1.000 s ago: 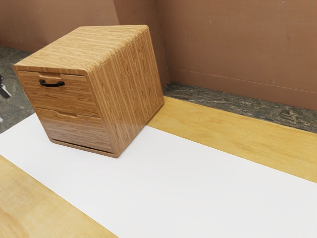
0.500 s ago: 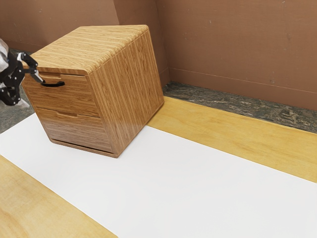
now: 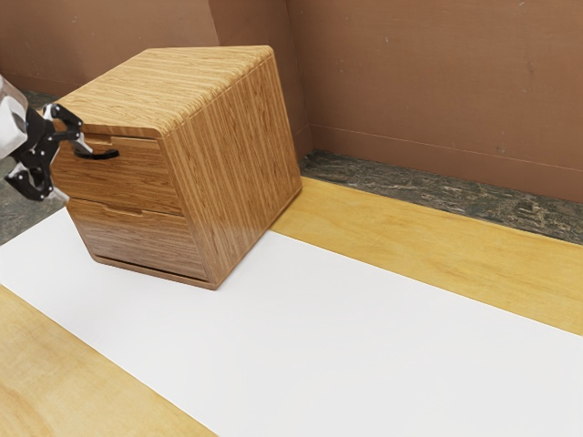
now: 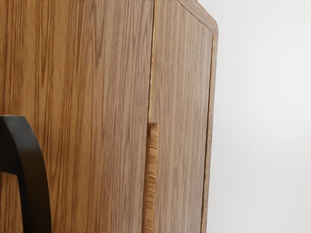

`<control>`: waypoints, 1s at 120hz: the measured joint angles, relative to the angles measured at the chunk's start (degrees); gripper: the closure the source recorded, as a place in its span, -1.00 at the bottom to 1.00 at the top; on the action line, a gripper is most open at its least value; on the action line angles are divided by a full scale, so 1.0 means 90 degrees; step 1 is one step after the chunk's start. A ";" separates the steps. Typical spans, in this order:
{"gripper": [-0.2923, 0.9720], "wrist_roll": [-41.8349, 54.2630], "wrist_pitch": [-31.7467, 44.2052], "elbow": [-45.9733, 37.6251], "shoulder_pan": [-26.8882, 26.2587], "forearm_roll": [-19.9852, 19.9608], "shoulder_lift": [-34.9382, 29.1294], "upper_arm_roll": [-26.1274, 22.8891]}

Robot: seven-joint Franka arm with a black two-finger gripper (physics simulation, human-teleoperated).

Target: Pull the drawer handle with one arm to open the drawer

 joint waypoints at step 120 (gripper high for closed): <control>-0.50 0.0155 0.0228 -0.2153 0.3991 -0.0347 -0.1084 -0.3172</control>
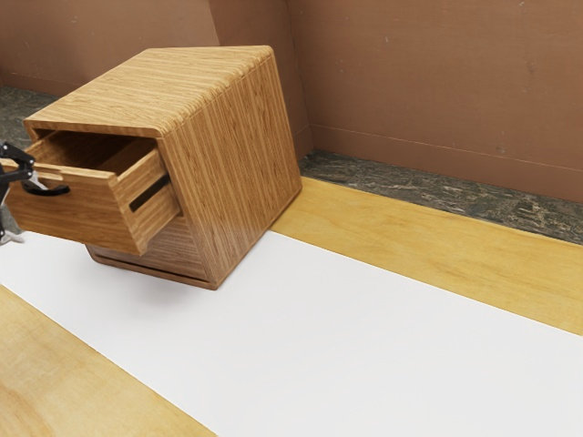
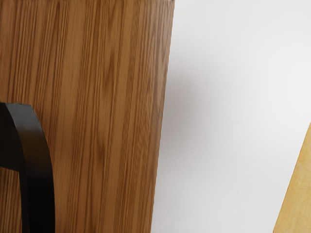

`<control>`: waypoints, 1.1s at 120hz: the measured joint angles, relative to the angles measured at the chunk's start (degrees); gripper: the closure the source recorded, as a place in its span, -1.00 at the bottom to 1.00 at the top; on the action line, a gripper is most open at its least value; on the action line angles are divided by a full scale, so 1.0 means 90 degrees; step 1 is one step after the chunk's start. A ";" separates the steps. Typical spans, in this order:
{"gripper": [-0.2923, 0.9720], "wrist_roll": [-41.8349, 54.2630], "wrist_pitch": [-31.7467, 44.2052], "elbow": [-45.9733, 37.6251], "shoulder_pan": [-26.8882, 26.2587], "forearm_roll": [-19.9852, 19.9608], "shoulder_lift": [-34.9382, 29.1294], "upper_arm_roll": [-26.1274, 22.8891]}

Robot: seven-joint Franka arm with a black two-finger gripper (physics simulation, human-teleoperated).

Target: Pull the drawer handle with one arm to open the drawer

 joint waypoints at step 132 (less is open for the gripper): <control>-0.42 -0.0648 -0.1092 0.0038 0.0962 -0.0643 -0.0926 -0.3807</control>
